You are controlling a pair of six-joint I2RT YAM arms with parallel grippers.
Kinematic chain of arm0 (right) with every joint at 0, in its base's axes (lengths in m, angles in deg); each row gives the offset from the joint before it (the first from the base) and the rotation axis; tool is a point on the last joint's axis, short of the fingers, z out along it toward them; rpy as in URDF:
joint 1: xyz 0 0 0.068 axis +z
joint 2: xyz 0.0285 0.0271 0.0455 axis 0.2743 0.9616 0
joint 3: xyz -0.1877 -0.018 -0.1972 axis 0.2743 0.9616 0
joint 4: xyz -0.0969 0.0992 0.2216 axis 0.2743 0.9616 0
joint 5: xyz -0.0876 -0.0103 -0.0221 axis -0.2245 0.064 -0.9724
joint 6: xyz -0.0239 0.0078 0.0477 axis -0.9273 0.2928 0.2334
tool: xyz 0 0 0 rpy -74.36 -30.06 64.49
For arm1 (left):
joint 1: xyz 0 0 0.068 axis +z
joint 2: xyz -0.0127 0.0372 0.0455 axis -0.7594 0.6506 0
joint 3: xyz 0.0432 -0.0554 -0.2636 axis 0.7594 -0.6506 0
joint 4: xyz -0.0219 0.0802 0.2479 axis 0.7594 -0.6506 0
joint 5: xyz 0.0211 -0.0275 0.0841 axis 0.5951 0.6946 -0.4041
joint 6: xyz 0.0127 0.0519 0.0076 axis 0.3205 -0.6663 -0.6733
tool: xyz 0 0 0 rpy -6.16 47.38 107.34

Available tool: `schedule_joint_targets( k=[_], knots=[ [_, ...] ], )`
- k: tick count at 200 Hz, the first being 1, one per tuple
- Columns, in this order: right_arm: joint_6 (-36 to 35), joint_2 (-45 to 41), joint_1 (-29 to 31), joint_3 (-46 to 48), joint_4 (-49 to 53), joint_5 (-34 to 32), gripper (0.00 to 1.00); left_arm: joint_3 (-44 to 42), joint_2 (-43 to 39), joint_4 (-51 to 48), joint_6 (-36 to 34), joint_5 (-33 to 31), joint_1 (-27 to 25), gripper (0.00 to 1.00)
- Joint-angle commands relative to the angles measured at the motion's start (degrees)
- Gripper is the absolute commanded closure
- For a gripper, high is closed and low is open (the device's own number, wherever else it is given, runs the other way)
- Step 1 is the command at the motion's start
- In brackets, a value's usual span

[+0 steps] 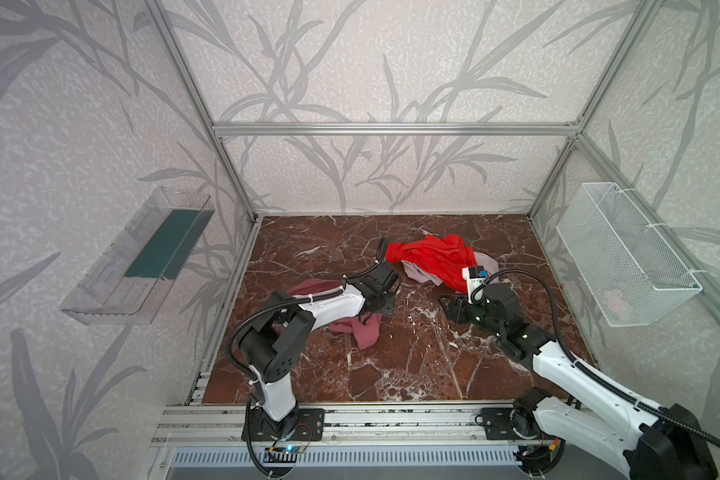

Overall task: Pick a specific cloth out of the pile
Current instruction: 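Grasp the pink garment with the left gripper and drag it toward the wall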

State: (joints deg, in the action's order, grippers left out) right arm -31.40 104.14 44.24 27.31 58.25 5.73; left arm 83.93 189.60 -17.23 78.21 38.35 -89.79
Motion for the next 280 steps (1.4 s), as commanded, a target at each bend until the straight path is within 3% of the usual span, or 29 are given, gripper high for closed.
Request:
schedule_joint_targets(
  k=[1,105,131,148,180,280],
  knots=[
    [0.88,-0.18,-0.37,0.91,-2.4,0.89,0.42,1.61,1.1,-2.33,-0.24,-2.29,-0.48,0.55],
    [1.34,-2.64,-1.13,2.14,-2.17,-0.07,0.42,3.98,6.37,-2.87,-1.15,-4.78,-0.93,0.58],
    [1.52,-2.81,-1.31,2.32,-2.19,-0.34,0.42,3.6,6.14,-2.59,-0.92,-5.26,-0.99,0.7],
    [1.61,-2.82,-1.35,2.37,-2.21,-0.48,0.41,3.52,5.33,-2.83,-1.07,-5.45,-1.1,0.83],
    [1.87,-2.55,-1.58,2.45,-2.59,-0.44,0.41,3.9,2.08,-3.64,-1.62,-5.24,-1.64,1.0],
    [3.69,-2.29,-1.99,3.28,-4.94,0.16,0.41,2.66,-16.33,-2.01,-0.55,-1.73,-1.72,1.0]
  ],
)
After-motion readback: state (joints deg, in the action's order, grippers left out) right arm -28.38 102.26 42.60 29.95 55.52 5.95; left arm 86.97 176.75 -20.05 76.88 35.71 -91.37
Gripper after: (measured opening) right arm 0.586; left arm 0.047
